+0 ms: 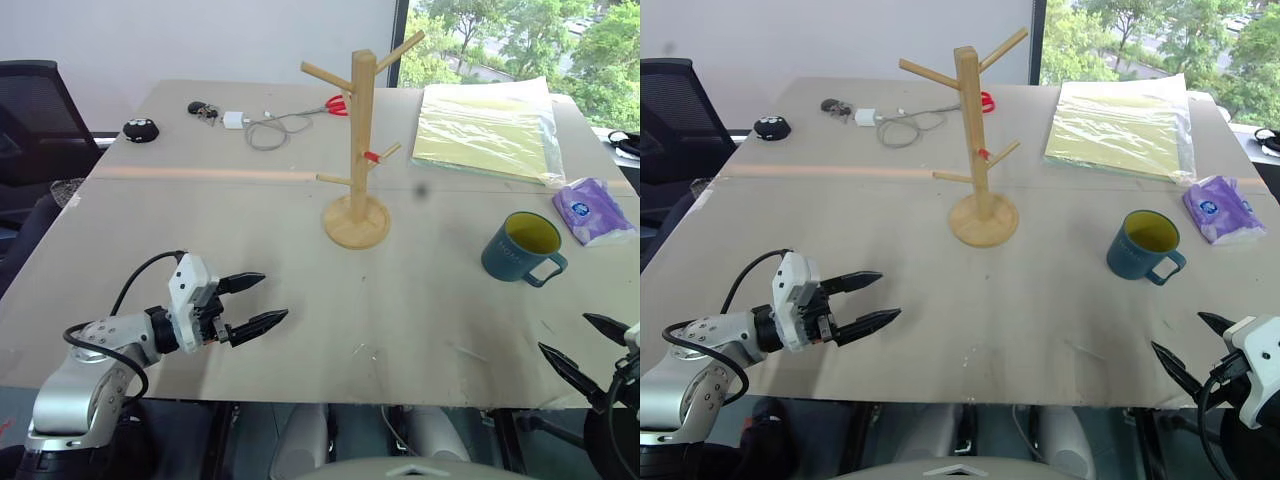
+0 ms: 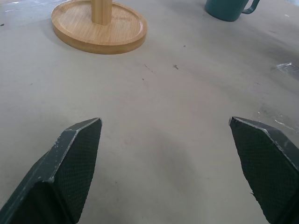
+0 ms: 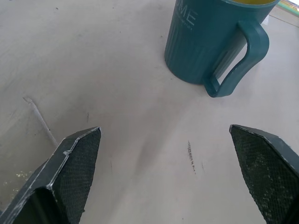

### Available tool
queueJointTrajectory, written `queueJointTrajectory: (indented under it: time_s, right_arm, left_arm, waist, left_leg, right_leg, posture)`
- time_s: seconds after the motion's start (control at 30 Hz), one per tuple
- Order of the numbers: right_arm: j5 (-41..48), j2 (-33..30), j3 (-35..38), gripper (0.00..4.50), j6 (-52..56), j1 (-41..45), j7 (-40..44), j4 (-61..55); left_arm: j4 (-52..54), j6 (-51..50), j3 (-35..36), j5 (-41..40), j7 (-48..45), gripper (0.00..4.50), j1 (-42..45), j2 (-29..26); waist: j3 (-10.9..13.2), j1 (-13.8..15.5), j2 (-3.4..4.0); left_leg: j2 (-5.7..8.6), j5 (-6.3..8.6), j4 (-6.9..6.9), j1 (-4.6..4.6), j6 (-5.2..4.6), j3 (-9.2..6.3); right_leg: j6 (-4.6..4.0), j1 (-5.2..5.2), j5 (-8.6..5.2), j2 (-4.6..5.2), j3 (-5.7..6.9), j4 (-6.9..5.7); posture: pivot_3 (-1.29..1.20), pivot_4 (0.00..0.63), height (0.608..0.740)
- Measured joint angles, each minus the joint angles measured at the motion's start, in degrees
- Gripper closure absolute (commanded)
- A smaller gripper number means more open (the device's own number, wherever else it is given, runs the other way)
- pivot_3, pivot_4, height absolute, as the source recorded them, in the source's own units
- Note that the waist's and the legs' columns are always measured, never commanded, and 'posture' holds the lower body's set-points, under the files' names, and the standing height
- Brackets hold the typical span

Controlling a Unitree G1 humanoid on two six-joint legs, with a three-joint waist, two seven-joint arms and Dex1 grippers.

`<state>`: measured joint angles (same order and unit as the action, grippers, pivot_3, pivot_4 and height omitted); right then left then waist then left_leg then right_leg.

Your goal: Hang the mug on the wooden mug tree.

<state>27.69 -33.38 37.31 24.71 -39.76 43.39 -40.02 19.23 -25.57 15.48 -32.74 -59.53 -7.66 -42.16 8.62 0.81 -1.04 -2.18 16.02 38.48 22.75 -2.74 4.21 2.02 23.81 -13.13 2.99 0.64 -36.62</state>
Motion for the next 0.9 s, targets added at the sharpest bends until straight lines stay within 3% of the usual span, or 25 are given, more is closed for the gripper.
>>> queueJointTrajectory:
  time_s: [0.07,0.4,0.5,0.6,0.9]
  right_arm:
    - [-0.03,0.81,-0.11,0.05,0.5,0.96,-1.67,-0.16]
    - [-7.24,11.01,-10.02,0.05,17.13,16.61,-30.29,-6.34]
    - [-9.81,13.82,-13.49,0.93,18.34,19.26,-34.58,-5.93]
    - [-11.85,15.08,-16.53,2.38,18.25,21.54,-36.74,-4.3]
    - [-17.39,16.99,-19.67,2.38,14.01,26.7,-39.71,4.66]
  left_arm:
    - [0.04,-0.69,-0.31,-0.6,-0.27,0.0,0.75,-0.31]
    - [7.82,-5.64,-5.62,-8.97,-5.34,0.0,11.42,-3.53]
    - [9.28,-6.75,-6.13,-10.6,-4.68,0.0,13.19,-3.41]
    - [10.48,-8.0,-6.52,-12.54,-3.83,0.0,14.61,-3.43]
    - [10.88,-9.28,-6.53,-13.87,-2.53,0.0,16.16,-3.71]
  waist:
    - [0.01,0.0,-0.02]
    - [-0.01,-0.17,0.01]
    - [0.0,-0.12,0.01]
    - [-0.01,-0.14,0.01]
    - [-0.01,-0.19,0.01]
  left_leg:
    - [0.0,0.0,-0.01,-0.02,0.0,0.0]
    - [0.02,-0.04,0.03,0.0,0.07,0.04]
    - [0.03,-0.06,0.0,0.03,0.11,0.02]
    - [0.05,-0.05,0.02,0.01,0.06,0.05]
    - [0.05,-0.06,0.05,-0.04,0.08,0.06]
  right_leg:
    - [0.02,0.0,-0.02,0.0,0.01,-0.01]
    - [-0.09,0.04,0.05,-0.31,0.0,-0.1]
    - [-0.08,0.05,0.04,-0.37,-0.01,-0.1]
    - [0.02,0.03,0.0,-0.39,-0.06,-0.1]
    - [-0.01,0.03,0.01,-0.45,-0.1,-0.15]
  posture:
    - [0.0,0.15,0.74]
    - [0.0,0.15,0.74]
    - [0.0,0.15,0.74]
    - [0.0,0.15,0.74]
    - [0.0,0.15,0.74]
